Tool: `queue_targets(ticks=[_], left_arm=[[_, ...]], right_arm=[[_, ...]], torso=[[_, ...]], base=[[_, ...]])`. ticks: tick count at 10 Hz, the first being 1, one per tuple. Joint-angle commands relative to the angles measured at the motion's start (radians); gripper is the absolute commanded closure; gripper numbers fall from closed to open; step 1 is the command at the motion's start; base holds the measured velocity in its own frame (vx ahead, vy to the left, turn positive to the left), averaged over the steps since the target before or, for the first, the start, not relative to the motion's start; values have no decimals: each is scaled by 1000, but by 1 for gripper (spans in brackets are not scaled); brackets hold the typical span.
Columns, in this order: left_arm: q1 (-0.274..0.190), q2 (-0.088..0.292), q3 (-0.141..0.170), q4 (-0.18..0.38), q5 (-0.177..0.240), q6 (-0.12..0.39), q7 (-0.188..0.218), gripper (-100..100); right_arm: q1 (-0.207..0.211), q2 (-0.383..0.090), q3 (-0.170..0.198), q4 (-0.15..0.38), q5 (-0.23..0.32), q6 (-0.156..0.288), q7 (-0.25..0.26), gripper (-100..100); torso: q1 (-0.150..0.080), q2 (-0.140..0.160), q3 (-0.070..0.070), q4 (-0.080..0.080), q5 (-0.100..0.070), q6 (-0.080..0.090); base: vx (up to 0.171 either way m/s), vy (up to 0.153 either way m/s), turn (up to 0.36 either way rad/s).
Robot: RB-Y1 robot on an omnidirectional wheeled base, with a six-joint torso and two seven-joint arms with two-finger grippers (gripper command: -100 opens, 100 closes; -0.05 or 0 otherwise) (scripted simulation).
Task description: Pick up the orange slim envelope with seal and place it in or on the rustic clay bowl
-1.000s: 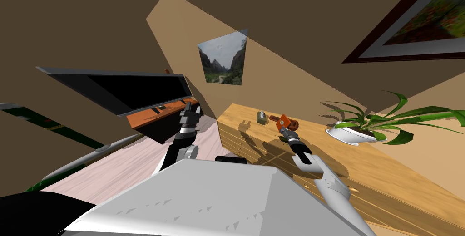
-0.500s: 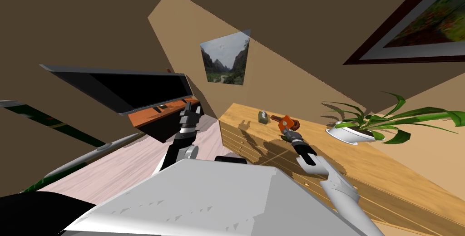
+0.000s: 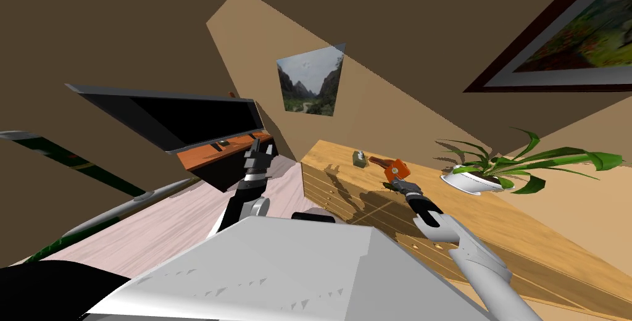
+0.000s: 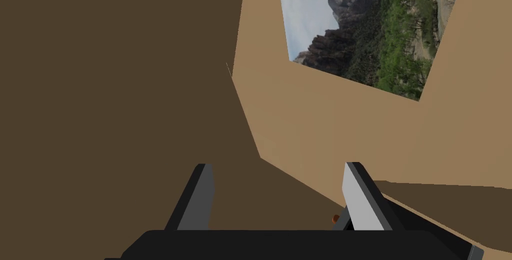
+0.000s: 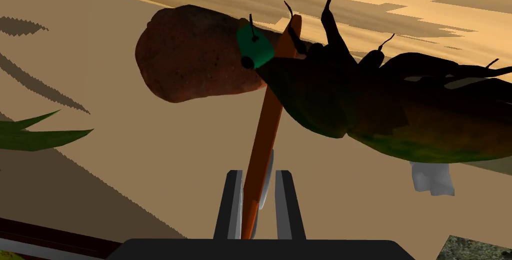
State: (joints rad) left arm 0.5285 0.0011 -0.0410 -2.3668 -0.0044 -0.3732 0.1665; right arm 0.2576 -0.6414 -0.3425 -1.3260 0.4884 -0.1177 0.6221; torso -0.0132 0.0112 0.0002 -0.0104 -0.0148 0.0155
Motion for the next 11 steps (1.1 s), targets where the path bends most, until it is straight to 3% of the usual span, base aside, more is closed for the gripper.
queue_targets(ticks=[1, 4, 6, 11], left_arm=[[0, 0, 0, 0, 0, 0, 0, 0], [0, 0, 0, 0, 0, 0, 0, 0], [0, 0, 0, 0, 0, 0, 0, 0], [0, 0, 0, 0, 0, 0, 0, 0]], right_arm=[[-3, -33, 2, 26, -4, 21, 7, 100], [-14, -76, 8, 44, -15, 45, 1, 100], [-24, -106, 10, 33, -27, 75, -29, 100], [-42, -148, 6, -9, -53, 146, -123, 100]], torso=[[0, 0, 0, 0, 0, 0], [0, -1, -1, -1, 1, 0], [-1, -3, -2, -1, 1, 0], [-16, -10, -6, -2, -2, -3]], base=[[-53, 37, 1], [-38, 28, 19], [-31, -40, 125], [-16, -138, 163]])
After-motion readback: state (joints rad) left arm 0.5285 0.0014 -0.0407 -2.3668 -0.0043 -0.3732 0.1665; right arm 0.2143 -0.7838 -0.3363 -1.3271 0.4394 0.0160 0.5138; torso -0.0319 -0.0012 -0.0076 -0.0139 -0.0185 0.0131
